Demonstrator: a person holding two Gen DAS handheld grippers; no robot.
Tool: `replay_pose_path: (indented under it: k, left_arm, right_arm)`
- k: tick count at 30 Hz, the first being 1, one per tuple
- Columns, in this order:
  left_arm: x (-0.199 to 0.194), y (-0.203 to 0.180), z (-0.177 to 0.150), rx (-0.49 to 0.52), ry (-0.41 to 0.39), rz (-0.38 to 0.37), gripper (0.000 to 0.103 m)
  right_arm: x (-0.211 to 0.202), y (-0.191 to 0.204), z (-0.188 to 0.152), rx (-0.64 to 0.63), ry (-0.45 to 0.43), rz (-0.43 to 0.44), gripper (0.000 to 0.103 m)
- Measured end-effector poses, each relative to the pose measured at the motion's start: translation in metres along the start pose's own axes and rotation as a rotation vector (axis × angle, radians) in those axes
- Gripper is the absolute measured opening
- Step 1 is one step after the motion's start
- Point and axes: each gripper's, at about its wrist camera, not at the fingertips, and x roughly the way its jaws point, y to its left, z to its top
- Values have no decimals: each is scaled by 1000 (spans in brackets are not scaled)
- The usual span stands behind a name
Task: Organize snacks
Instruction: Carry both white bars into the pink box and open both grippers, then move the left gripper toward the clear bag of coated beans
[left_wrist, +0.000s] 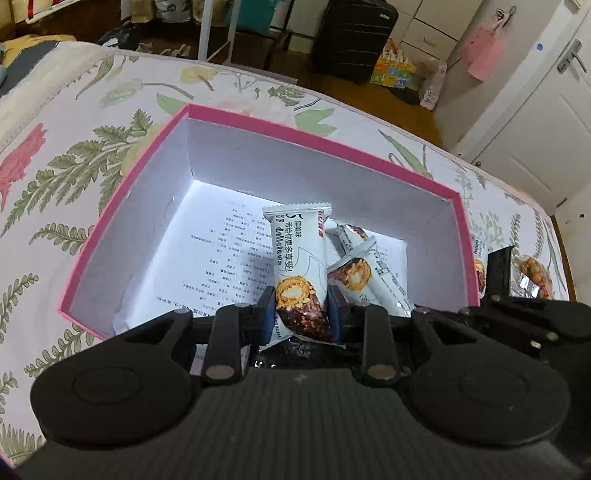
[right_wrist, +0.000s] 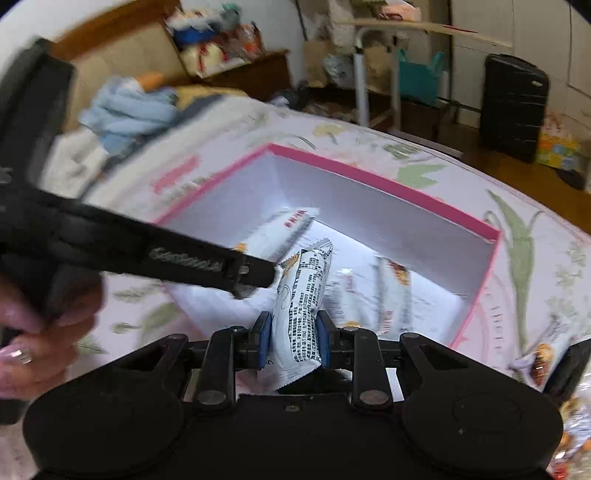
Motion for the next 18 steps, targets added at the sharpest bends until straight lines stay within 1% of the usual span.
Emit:
replay_pose_path:
  k: [1, 2, 3, 4, 5, 6, 9, 13, 16, 18]
  left_arm:
    - [1, -1, -1, 3, -9, 6, 34]
    - [1, -2, -1, 15, -11, 13, 38]
    - [0, -4, -1, 24, -16, 18, 45]
    - [-1, -5, -2, 29, -21, 23, 48]
    - [-3, -7, -2, 35, -23, 24, 48]
    - [-7, -9, -2, 40, -28, 13, 48]
    - [-23, -16, -7, 52, -32, -19, 48]
    - [-52, -32, -25, 156, -65, -53, 50]
    - [-72, -47, -34, 206, -87, -103, 50]
    - [-84, -60, -39, 242, -113, -146, 50]
  right_arm:
    - [6, -2, 1, 0, 20, -7, 30]
    - [8, -4, 1, 10, 27, 9, 32]
    - [11, -7, 0, 29, 30, 21, 36]
    - [12, -10, -2, 50, 34, 17, 43]
    - [10, -11, -5, 64, 28, 2, 50]
    - [7, -12, -7, 70, 10, -6, 50]
    - [-20, -12, -18, 89, -42, 1, 51]
    - [-71, -18, -31, 79, -117, -12, 54]
    - [-118, -30, -52, 135, -175, -31, 55]
    - [-142, -37, -65, 169, -207, -47, 55]
